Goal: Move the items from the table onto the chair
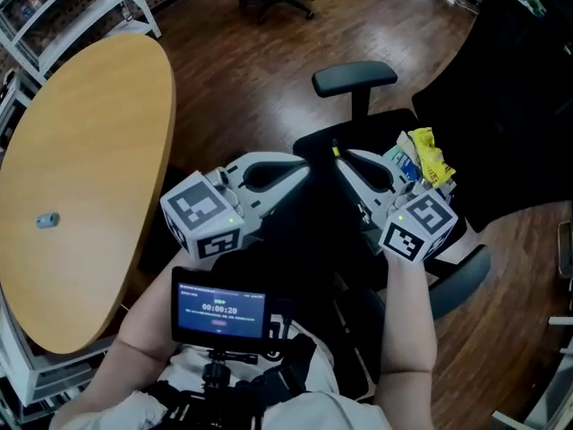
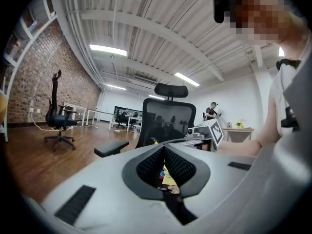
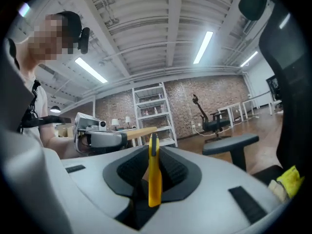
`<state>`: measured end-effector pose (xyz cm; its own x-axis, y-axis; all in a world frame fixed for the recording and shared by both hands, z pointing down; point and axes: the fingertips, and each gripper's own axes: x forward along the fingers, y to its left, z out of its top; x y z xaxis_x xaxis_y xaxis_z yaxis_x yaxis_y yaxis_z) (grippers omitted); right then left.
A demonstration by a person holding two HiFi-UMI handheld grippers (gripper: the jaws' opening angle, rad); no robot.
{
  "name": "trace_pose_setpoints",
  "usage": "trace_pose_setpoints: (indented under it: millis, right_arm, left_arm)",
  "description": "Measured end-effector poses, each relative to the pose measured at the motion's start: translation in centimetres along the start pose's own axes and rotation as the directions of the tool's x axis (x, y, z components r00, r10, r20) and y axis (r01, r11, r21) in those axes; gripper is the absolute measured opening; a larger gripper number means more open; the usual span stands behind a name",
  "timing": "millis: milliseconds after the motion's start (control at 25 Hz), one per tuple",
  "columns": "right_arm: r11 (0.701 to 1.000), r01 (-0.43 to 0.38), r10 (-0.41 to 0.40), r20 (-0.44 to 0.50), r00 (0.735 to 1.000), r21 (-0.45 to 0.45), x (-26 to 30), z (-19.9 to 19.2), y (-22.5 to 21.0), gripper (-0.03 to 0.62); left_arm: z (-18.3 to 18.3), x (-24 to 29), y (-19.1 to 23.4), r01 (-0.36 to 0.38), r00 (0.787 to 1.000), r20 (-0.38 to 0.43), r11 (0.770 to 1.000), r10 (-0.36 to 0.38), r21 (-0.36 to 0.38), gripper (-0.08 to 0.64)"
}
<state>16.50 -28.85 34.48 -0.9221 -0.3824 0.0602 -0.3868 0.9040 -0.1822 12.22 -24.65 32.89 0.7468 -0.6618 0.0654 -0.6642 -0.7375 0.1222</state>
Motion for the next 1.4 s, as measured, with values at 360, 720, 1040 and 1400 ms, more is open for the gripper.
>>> trace_pose_setpoints:
  millis: [360,720,1040,1400]
  right_arm:
    - [0.967,0.244,-0.255,-0.205,0.945,-0.075,-4.1,-11.0,-8.4,0.075]
    - [0.939,0.310,-0.344,-0.339,0.876,-0.150,-6.3,-15.9,-12.0,0.075]
    - [0.892,0.343,-0.452,-0.633,0.629,-0.295,-8.6,-23.9,-15.7,0.075]
    - [0.874,0.346,-0.483,-0.692,0.536,-0.341,-9.5,-25.4,-16.3,0.163]
  left_arm:
    - [-7.5,5.5,-0.8,0.049,0.991,-0.119,0.997,-0.056,-0.064,0.008]
    - [-13.1,10.8,-2.0,0.059,0.972,-0.213,0.983,-0.095,-0.172,0.008]
    - [-15.2,12.4,-2.5,0.055,0.961,-0.256,0.976,-0.109,-0.209,0.008]
    - [-14.9,11.9,-2.2,0.050,0.964,-0.244,0.977,-0.101,-0.207,0.008]
